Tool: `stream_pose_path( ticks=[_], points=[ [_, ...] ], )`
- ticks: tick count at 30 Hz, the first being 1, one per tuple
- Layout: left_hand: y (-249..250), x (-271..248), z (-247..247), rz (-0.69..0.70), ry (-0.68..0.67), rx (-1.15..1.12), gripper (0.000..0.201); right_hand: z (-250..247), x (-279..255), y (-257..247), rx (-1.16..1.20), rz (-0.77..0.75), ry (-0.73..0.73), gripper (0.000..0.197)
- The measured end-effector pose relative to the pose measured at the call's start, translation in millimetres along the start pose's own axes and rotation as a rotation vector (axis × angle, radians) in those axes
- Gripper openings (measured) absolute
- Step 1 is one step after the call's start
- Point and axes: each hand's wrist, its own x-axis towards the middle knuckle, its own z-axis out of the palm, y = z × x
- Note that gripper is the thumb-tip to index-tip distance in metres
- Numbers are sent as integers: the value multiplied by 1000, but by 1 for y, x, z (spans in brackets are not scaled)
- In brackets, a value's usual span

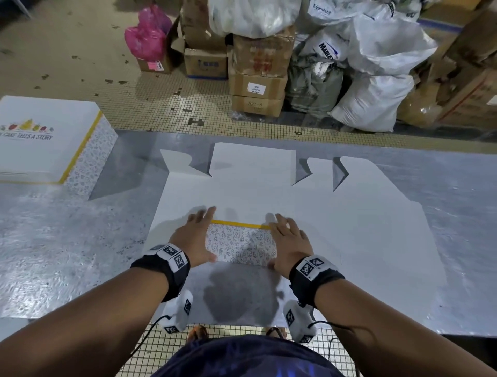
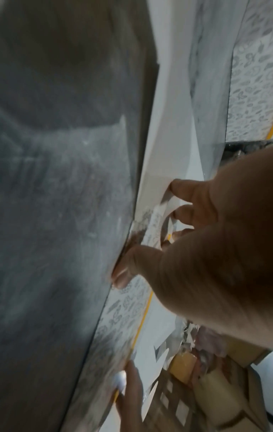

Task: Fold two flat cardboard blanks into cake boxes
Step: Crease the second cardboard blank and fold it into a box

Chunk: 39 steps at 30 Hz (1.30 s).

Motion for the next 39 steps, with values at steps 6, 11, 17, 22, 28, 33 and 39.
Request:
stream_pose_path(
  ticks=[6,11,17,22,28,33,39],
  points=[
    [5,2,-7,9,-134,115,114,-6,7,-2,-1,-120,-80,90],
    [22,2,-3,-80,-117,98,116,-8,11,-1,6,-111,-74,100],
    [21,6,-1,-113,-110,31,117,3,11,-11,-27,-61,27,109],
    [21,9,2,-111,-86,18,116,2,15,-22,30,-19,68,112],
    [20,11,3,-110,-88,16,118,12,13,-31,88,29,-75,109],
    [20,12,5,-100,-67,38,116,13,23,-34,77,-33,-100,115],
    [15,13,9,-84,-50,39,112,17,23,-30,61,-67,-119,122]
  ],
)
